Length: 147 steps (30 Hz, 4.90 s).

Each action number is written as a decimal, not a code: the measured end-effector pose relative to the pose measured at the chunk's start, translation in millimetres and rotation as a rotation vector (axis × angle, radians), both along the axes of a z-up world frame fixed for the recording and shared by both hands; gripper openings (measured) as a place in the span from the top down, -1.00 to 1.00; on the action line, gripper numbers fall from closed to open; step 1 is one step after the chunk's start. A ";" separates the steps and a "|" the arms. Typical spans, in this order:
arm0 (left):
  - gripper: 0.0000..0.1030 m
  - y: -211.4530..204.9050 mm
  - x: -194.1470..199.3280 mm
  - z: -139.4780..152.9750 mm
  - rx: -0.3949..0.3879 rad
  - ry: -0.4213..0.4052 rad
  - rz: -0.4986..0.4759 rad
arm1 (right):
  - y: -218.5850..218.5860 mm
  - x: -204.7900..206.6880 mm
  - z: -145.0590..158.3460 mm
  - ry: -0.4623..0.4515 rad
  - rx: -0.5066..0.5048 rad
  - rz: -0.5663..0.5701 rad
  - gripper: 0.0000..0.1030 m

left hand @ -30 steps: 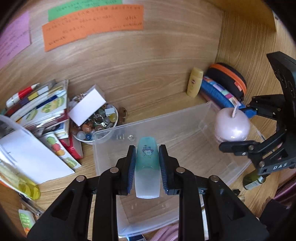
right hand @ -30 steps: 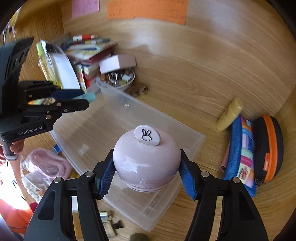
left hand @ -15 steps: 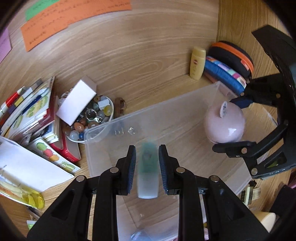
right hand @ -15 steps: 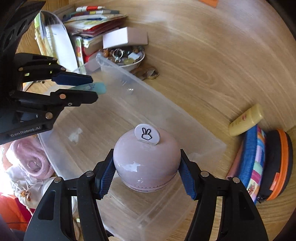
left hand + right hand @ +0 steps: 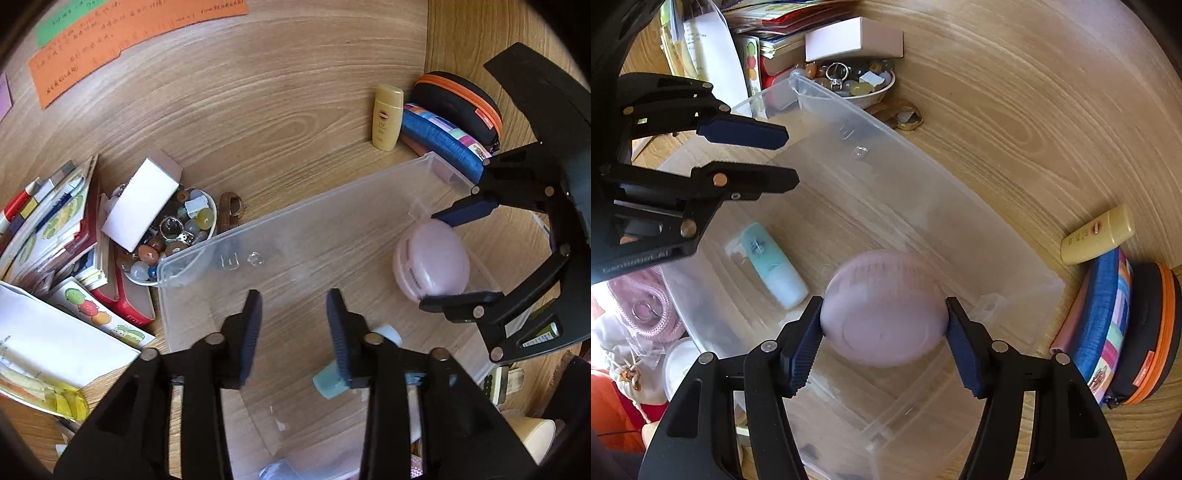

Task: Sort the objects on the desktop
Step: 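Carry both items into the clear bin and open both grippers to release them, then move both open grippers back from the bin toward the desk items, then grasp the green spray bottle with the right gripper while the left grasps the pink rope bag, then lift the spray bottle and rope bag and carry both toward the clear bin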

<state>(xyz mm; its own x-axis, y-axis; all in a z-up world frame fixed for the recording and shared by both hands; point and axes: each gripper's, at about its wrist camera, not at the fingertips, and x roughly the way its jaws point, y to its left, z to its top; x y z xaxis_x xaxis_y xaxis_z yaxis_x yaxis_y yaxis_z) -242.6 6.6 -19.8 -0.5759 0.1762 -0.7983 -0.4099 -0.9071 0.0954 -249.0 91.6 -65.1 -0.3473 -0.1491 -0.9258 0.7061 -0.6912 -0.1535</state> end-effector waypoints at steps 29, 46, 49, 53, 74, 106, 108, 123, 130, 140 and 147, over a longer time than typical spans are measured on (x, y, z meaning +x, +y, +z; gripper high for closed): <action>-0.88 -19.7 94.7 88.9 0.041 0.318 0.152 | 52.6 102.8 128.0 0.434 -0.284 -0.146 -0.73; -0.99 -55.1 196.4 91.3 0.141 0.511 0.318 | 96.2 205.6 113.9 0.644 -0.535 -0.132 -0.99; -0.99 -53.1 213.3 78.7 0.131 0.515 0.319 | 104.9 209.8 102.3 0.632 -0.548 -0.183 -1.00; -0.99 -46.0 228.3 61.5 0.086 0.506 0.318 | 115.7 214.9 85.6 0.649 -0.519 -0.256 -0.99; -0.99 -86.0 216.0 -41.5 0.034 0.184 0.336 | 155.7 207.1 13.7 0.442 -0.451 -0.403 -0.99; -0.50 -56.9 139.5 -31.8 0.011 0.151 0.151 | 119.2 145.2 -15.6 0.239 -0.322 -0.303 -0.36; -0.27 -57.5 138.4 -31.1 0.043 0.140 0.142 | 117.7 144.4 -16.7 0.228 -0.321 -0.304 -0.24; 0.29 -70.5 153.9 -27.5 0.178 0.161 0.171 | 124.5 150.4 -10.8 0.221 -0.375 -0.312 0.27; 0.40 -83.4 174.0 -13.6 0.247 0.194 0.198 | 126.4 154.8 1.6 0.242 -0.394 -0.315 0.27; 0.16 -79.2 160.9 -33.9 0.271 0.085 0.171 | 123.6 157.1 0.5 0.231 -0.393 -0.294 0.27; 0.03 -80.7 142.3 -37.4 0.312 0.017 0.197 | 127.5 159.5 -0.8 0.235 -0.389 -0.297 0.27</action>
<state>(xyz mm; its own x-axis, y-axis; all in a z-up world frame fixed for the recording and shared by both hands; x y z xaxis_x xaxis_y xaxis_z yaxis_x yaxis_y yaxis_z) -100.3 -74.0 -57.1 -0.6357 0.2943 -0.7136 -0.2253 -0.9550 -0.1931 -89.5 219.1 -65.9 -0.6175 -0.3291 -0.7144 0.4495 -0.8930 0.0229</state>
